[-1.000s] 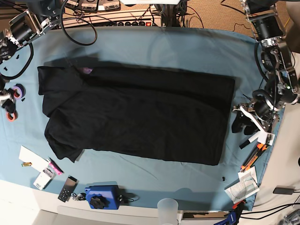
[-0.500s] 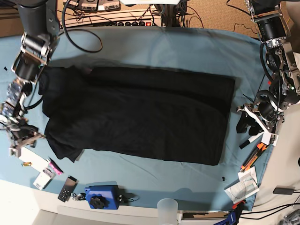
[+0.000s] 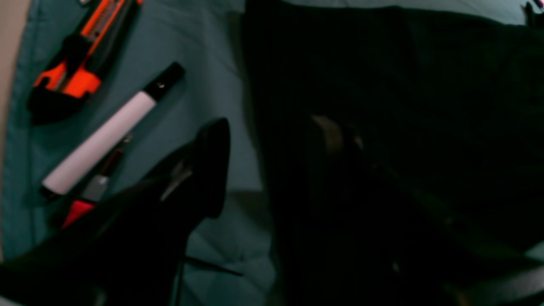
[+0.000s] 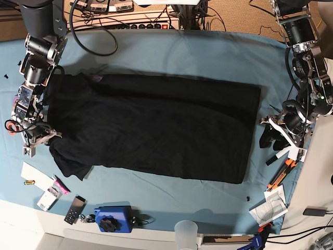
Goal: Layout the t-shirt on the table in an organized manner, then fold the t-shirt properly
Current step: 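Move the right gripper to the shirt's side edge and grasp it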
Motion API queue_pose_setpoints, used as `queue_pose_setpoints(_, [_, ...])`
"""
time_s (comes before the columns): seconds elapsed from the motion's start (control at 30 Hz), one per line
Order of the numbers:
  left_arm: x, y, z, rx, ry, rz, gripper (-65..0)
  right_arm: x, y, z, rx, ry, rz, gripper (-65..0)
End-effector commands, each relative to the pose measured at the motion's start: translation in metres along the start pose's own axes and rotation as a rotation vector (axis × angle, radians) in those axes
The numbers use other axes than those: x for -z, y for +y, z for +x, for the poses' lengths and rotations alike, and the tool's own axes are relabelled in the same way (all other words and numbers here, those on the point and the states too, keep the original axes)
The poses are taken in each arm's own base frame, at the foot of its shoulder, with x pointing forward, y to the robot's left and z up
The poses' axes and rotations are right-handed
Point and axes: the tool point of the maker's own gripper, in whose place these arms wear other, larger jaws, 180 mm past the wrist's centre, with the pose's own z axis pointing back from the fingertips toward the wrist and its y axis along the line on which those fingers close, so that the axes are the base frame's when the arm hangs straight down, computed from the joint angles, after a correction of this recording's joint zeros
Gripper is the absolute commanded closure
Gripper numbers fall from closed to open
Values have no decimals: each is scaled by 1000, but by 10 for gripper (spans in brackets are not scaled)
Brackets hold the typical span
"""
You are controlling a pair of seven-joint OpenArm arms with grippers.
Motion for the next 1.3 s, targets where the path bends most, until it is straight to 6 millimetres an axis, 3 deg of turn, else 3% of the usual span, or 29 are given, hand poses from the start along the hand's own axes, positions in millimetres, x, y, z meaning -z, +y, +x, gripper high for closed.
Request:
queue_pose_setpoints(0.0, [-3, 0, 20, 18, -59, -3, -301, -3, -5, 14, -6, -30, -5, -176])
queue_pose_setpoints(0.47, [-1, -4, 19, 7, -65, -12, -301, 10, 55, 25, 26, -102, 109, -169])
queue_pose_setpoints(0.6, [-1, -4, 19, 7, -65, -12, -301, 11, 59, 25, 28, -104, 116, 0])
queue_pose_setpoints(0.7, [-1, -4, 19, 7, -65, -12, -301, 9, 58, 27, 16, -86, 111, 0])
queue_pose_setpoints(0.83, [-1, -4, 19, 7, -65, -12, -301, -8, 52, 49, -44, -101, 82, 0])
queue_pose_setpoints(0.97, [-1, -4, 19, 7, -65, -12, -301, -40, 56, 69, -106, -161, 87, 0])
queue_pose_setpoints(1.13, [-1, -4, 19, 7, -65, -12, -301, -75, 61, 71, -215, -238, 64, 0])
queue_pose_setpoints(1.27, [-1, -4, 19, 6, -64, -12, -301, -77, 48, 66, -219, -215, -16, 0])
